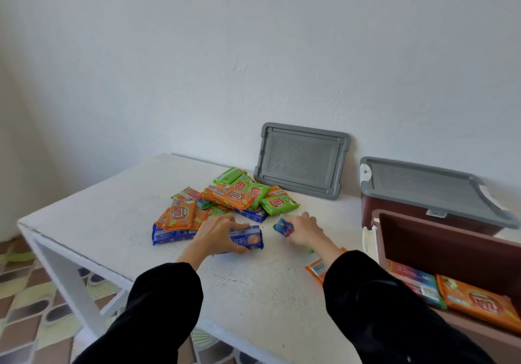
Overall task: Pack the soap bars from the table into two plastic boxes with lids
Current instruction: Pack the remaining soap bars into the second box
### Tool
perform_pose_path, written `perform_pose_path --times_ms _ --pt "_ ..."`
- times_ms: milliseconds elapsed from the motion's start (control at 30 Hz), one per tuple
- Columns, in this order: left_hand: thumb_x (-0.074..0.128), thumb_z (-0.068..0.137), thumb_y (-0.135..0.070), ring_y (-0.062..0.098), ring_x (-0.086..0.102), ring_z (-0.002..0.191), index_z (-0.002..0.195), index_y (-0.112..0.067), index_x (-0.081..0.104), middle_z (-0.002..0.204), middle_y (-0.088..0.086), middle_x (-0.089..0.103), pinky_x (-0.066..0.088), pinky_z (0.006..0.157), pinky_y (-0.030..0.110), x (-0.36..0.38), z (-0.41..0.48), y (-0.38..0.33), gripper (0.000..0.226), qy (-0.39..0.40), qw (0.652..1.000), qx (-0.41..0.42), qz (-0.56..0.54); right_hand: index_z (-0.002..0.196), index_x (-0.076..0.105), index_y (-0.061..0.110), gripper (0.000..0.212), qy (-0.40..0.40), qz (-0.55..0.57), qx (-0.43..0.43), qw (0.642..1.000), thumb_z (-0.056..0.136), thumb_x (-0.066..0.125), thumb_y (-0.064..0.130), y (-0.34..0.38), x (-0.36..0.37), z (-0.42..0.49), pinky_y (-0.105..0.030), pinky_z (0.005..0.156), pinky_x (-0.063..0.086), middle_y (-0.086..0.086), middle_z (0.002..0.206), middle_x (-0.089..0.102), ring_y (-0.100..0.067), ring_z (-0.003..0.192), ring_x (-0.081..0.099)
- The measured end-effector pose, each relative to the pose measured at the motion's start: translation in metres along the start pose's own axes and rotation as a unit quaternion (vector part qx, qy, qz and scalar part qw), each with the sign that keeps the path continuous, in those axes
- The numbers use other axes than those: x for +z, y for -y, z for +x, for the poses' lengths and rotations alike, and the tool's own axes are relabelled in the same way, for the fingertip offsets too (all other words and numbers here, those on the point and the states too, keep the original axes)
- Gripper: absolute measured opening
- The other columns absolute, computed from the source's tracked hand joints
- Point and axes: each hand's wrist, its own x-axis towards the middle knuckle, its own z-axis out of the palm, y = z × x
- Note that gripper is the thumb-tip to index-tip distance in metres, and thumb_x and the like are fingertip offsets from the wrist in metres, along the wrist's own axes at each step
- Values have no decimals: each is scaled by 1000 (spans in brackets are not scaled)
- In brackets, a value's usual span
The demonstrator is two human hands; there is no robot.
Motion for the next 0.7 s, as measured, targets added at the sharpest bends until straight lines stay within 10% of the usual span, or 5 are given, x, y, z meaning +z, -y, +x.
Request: perform_pose_path --times_ms 333,700 --pt "69 70 -56 12 47 79 128 -27 55 88 -3 49 32 58 18 -108 15 -82 66 -158 976 123 -89 143 34 23 70 -111 95 -69 987 82 64 10 -49 -139 -66 -32 95 42 -10 142 45 -28 121 50" --pt "65 72 -60 18 52 92 134 -28 48 104 4 55 42 76 29 -106 57 -274 72 -79 954 282 -62 142 33 23 73 -33 -15 56 998 80 68 8 -213 -165 -150 -33 99 37 -12 141 43 -29 123 46"
